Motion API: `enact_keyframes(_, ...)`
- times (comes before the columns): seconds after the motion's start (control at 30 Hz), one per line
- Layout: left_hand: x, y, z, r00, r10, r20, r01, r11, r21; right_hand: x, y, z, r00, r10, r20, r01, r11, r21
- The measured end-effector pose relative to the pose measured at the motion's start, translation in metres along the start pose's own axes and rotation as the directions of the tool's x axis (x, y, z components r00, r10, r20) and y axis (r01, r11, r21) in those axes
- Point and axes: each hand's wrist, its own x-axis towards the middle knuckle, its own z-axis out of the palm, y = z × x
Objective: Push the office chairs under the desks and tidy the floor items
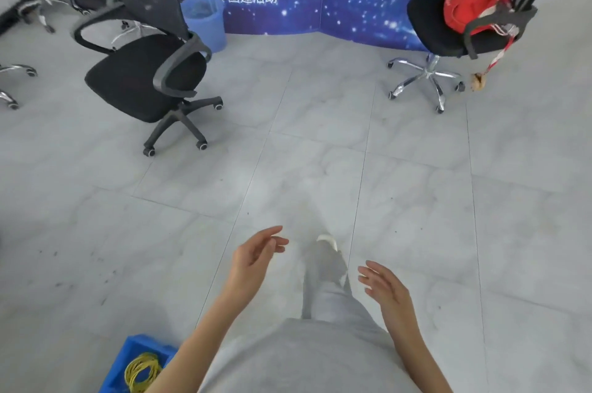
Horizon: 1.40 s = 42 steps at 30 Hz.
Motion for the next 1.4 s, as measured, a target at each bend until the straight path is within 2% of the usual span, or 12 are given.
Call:
enact_keyframes(0.17, 0.096, 0.039, 0.012, 0.973, -0.111, -0.201, 0.088, 0.989, -0.119, 0.160, -0.135, 0.015, 0.984, -0.077, 0.161, 0.083, 0.996, -0.032)
enact_keyframes(0.37, 0.213, 0.087, 0.013, 0.936, -0.188, -0.297, 0.144, 0.976, -0.163, 0.308, -0.254, 0.045, 0.940, -0.162, 0.300, 0.195, 0.977, -0.083)
enact_keyframes(0.47, 0.292, 0.104, 0.015, 0.932, -0.179, -0.314, 0.126, 0.975, -0.182, 0.378, -0.282, 0.060, 0.934, -0.161, 0.320, 0.199, 0.976, -0.090)
enact_keyframes(0.6, 0.421, 0.143, 0.012, 0.947, -0.148, -0.284, 0.097, 0.977, -0.188, 0.472, -0.311, 0.073, 0.953, -0.116, 0.279, 0.154, 0.981, -0.116)
enact_keyframes(0.83, 0.629, 0.250, -0.016, 0.974, -0.029, -0.223, 0.000, 0.992, -0.128, 0.598, -0.385, 0.080, 0.972, -0.046, 0.231, 0.085, 0.983, -0.163)
enact_keyframes(0.93, 0.704, 0.290, -0.023, 0.973, 0.007, -0.230, -0.038, 0.991, -0.130, 0.656, -0.420, 0.088, 0.968, -0.049, 0.246, 0.095, 0.979, -0.180)
enact_keyframes(1.07, 0.794, 0.309, -0.028, 0.962, -0.023, -0.272, -0.014, 0.991, -0.134, 0.752, -0.471, 0.113, 0.951, -0.032, 0.307, 0.095, 0.977, -0.192)
enact_keyframes(1.2, 0.862, 0.315, -0.027, 0.911, -0.129, -0.391, 0.058, 0.981, -0.188, 0.863, -0.541, 0.156, 0.886, -0.031, 0.463, 0.172, 0.948, -0.267)
enact_keyframes(1.4, 0.920, 0.335, -0.017, 0.711, -0.341, -0.615, 0.107, 0.917, -0.384, 0.977, -0.656, 0.251, 0.706, -0.004, 0.708, 0.289, 0.915, -0.283)
